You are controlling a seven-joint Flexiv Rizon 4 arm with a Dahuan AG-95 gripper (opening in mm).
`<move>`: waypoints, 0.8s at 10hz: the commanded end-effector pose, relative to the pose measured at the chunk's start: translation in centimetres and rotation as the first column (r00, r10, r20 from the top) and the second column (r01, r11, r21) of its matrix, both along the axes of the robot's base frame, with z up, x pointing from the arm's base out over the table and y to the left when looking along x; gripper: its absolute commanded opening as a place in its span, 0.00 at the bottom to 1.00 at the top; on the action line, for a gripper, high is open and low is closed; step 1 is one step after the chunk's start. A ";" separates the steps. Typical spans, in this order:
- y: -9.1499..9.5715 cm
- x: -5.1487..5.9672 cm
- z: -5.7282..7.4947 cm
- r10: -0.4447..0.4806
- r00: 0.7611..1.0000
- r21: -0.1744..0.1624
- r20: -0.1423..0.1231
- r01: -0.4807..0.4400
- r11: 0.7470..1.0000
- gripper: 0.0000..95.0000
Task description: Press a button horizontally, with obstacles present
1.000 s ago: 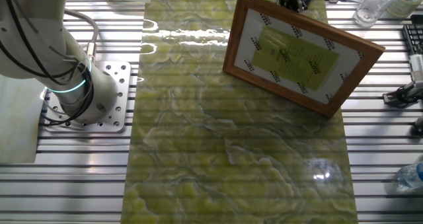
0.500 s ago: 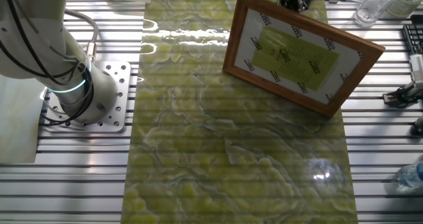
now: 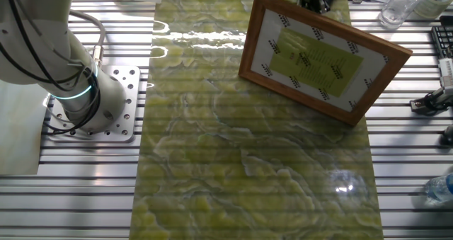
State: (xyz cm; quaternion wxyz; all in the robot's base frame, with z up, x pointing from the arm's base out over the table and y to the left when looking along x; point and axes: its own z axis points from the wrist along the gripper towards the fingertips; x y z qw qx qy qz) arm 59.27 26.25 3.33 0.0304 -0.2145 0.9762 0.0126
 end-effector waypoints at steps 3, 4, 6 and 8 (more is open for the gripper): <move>0.4 0.2 0.2 0.003 1.000 0.000 0.008 -0.003 1.000 0.00; 0.4 0.3 0.0 0.004 1.000 0.004 0.014 -0.004 1.000 0.00; 0.7 0.6 0.0 -0.006 1.000 0.035 0.025 0.005 0.999 0.00; 1.2 0.8 0.2 -0.015 1.000 0.025 0.018 0.015 1.000 0.00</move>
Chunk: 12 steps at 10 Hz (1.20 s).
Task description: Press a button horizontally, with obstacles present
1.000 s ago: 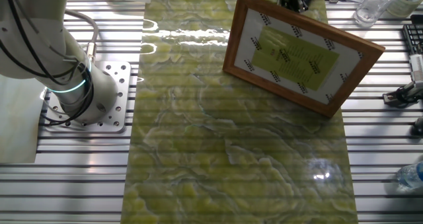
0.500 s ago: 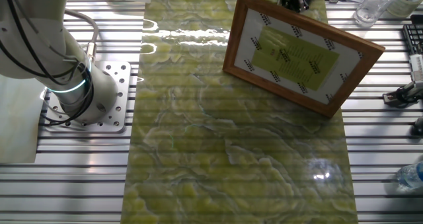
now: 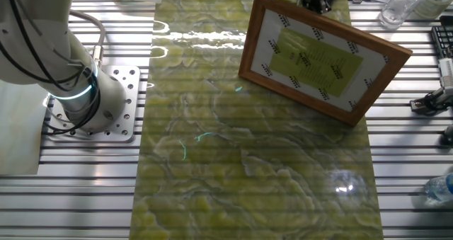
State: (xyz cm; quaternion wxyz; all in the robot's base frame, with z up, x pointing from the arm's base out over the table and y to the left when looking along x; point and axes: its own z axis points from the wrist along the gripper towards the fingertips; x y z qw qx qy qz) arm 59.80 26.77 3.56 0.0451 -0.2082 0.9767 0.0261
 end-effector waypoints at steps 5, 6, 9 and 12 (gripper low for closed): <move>0.7 0.3 -0.2 0.075 0.997 -0.244 -0.022 -0.078 0.967 0.00; 0.5 0.2 -0.3 0.081 0.997 -0.244 -0.018 -0.083 0.966 0.00; -2.0 -0.1 -0.1 0.142 0.990 -0.228 -0.015 -0.141 0.963 0.00; -3.1 -0.2 0.7 0.142 0.990 -0.168 -0.021 -0.143 0.975 0.00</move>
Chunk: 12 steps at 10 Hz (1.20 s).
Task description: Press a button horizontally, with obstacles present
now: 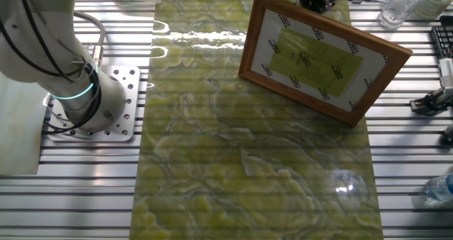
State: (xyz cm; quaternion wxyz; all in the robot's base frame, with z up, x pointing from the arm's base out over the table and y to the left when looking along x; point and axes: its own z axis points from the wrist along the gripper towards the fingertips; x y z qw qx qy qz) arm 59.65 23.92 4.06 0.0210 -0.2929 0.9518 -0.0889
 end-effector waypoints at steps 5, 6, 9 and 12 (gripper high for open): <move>-0.7 -0.4 2.2 -0.068 0.996 0.124 -0.053 0.074 0.989 0.00; -0.6 -0.7 3.2 -0.095 0.994 0.125 -0.061 0.102 0.987 0.00; -0.6 -1.7 5.6 -0.143 0.988 0.151 -0.059 0.150 0.977 0.00; -1.1 -2.8 8.0 -0.197 0.978 0.184 -0.063 0.205 0.961 0.00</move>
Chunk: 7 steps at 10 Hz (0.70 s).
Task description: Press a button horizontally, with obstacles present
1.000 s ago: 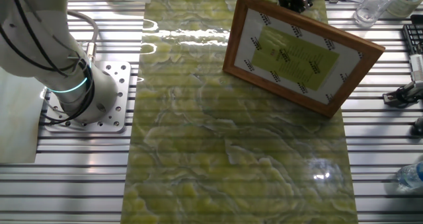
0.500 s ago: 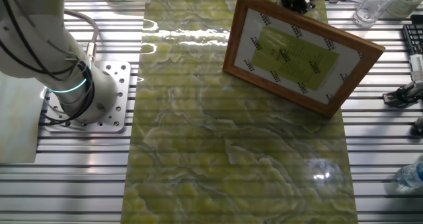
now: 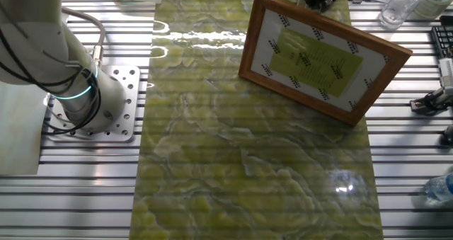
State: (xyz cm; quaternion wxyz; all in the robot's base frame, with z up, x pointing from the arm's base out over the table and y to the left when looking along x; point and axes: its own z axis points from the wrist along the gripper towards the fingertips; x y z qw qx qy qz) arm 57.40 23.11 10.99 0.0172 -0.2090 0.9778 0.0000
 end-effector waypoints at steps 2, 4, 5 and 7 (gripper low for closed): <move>-0.5 -1.4 2.8 -0.054 0.999 0.020 0.001 0.054 0.998 0.00; -0.3 -1.8 3.2 -0.080 0.997 0.015 -0.009 0.080 0.997 0.00; -0.3 -1.8 3.2 -0.088 0.996 0.014 -0.013 0.088 0.996 0.00; -0.3 -1.8 3.1 -0.098 0.995 0.015 -0.007 0.098 0.995 0.00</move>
